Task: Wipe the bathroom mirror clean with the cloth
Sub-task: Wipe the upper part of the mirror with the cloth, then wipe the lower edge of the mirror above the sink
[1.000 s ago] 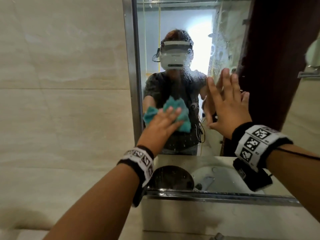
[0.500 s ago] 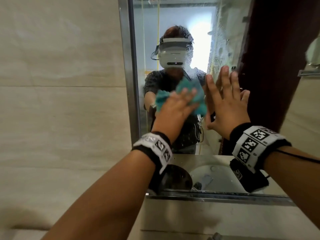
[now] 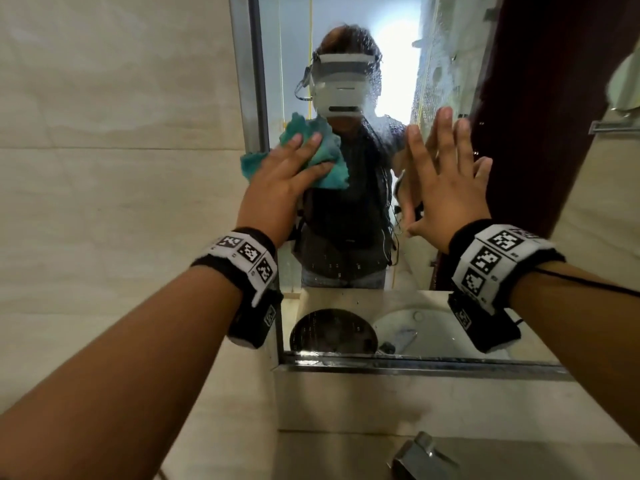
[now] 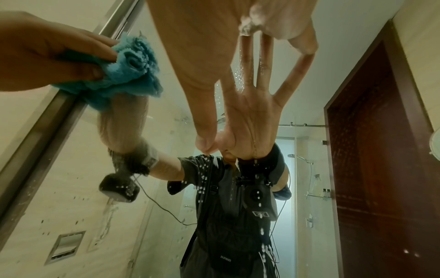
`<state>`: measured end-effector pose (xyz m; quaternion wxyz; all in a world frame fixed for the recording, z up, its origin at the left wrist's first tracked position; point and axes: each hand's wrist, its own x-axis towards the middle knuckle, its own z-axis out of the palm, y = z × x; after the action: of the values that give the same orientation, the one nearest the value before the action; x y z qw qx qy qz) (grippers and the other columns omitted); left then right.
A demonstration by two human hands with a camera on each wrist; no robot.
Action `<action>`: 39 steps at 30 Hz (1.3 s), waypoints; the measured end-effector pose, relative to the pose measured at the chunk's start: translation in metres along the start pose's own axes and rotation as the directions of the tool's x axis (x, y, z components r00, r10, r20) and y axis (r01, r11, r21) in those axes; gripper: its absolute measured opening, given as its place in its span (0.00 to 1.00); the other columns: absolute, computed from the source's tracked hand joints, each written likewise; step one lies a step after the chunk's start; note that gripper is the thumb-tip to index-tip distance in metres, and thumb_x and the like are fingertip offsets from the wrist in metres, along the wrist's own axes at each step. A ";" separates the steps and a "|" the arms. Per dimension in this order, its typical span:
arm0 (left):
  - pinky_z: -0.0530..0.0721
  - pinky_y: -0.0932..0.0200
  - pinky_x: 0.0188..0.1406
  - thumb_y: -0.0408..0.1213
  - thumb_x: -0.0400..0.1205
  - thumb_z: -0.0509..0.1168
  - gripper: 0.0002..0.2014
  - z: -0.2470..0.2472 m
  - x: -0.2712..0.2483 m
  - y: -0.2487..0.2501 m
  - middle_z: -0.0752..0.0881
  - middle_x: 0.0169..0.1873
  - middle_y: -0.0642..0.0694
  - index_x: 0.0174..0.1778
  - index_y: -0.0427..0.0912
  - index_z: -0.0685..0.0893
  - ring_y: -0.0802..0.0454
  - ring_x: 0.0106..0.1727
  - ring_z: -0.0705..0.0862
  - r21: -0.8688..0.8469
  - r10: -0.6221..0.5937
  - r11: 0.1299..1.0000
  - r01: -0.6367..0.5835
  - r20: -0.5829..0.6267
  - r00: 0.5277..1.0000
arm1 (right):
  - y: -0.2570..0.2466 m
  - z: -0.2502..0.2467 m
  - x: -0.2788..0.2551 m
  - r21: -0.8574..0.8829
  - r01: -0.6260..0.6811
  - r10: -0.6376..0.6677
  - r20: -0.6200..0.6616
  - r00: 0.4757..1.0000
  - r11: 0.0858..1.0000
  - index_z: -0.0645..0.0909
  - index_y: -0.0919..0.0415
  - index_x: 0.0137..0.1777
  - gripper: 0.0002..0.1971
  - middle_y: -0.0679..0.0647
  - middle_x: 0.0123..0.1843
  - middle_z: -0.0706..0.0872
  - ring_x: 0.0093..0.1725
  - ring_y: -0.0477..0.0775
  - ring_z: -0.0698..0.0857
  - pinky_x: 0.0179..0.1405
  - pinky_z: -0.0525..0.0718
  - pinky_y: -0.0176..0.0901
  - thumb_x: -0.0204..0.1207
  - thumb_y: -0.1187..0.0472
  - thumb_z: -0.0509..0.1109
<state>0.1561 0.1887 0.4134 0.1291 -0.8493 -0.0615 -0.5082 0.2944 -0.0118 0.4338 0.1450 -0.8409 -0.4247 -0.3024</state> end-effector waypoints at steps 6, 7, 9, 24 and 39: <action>0.65 0.38 0.73 0.22 0.67 0.75 0.33 0.032 -0.068 0.031 0.73 0.74 0.44 0.68 0.47 0.80 0.41 0.74 0.71 -0.038 0.113 0.993 -0.108 0.141 0.984 | 0.001 0.000 0.001 -0.010 -0.003 0.003 -0.003 1.000 1.000 0.30 0.45 0.81 0.54 0.56 0.81 0.26 0.80 0.61 0.29 0.73 0.42 0.75 0.73 0.55 0.73; 0.66 0.37 0.70 0.22 0.63 0.78 0.34 0.034 -0.082 0.029 0.76 0.72 0.43 0.65 0.46 0.83 0.40 0.72 0.75 0.017 0.185 0.981 -0.194 0.233 0.955 | 0.001 0.000 0.001 -0.010 -0.005 0.005 0.003 1.000 1.000 0.30 0.45 0.81 0.54 0.56 0.81 0.25 0.80 0.61 0.28 0.73 0.42 0.75 0.73 0.55 0.73; 0.70 0.37 0.67 0.24 0.57 0.82 0.35 0.029 -0.098 0.026 0.79 0.70 0.44 0.61 0.47 0.86 0.40 0.69 0.78 0.043 0.180 0.977 -0.211 0.374 0.910 | 0.001 0.001 0.001 -0.007 -0.011 0.011 0.004 1.000 1.000 0.29 0.44 0.80 0.54 0.56 0.81 0.25 0.80 0.61 0.28 0.73 0.42 0.75 0.74 0.54 0.73; 0.69 0.68 0.63 0.25 0.80 0.62 0.19 -0.059 -0.082 0.088 0.81 0.64 0.43 0.66 0.42 0.82 0.47 0.64 0.79 -0.344 -0.262 0.856 0.385 0.353 0.898 | -0.025 -0.022 -0.080 0.683 -0.175 -0.152 0.392 0.907 0.709 0.68 0.49 0.76 0.29 0.51 0.62 0.84 0.55 0.47 0.83 0.56 0.77 0.34 0.76 0.57 0.72; 0.77 0.50 0.69 0.40 0.86 0.58 0.21 -0.111 -0.091 0.122 0.73 0.68 0.51 0.76 0.58 0.68 0.56 0.69 0.74 -0.626 -0.079 0.472 0.621 0.672 0.737 | -0.043 -0.052 -0.127 0.818 -0.567 -0.090 0.575 0.814 0.098 0.78 0.54 0.57 0.13 0.57 0.56 0.84 0.49 0.52 0.88 0.35 0.87 0.41 0.81 0.70 0.58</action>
<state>0.0471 0.0428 0.3639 -0.4196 -0.8801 -0.0345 -0.2196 0.1822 -0.0919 0.3931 0.5913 -0.6409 -0.3849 0.3025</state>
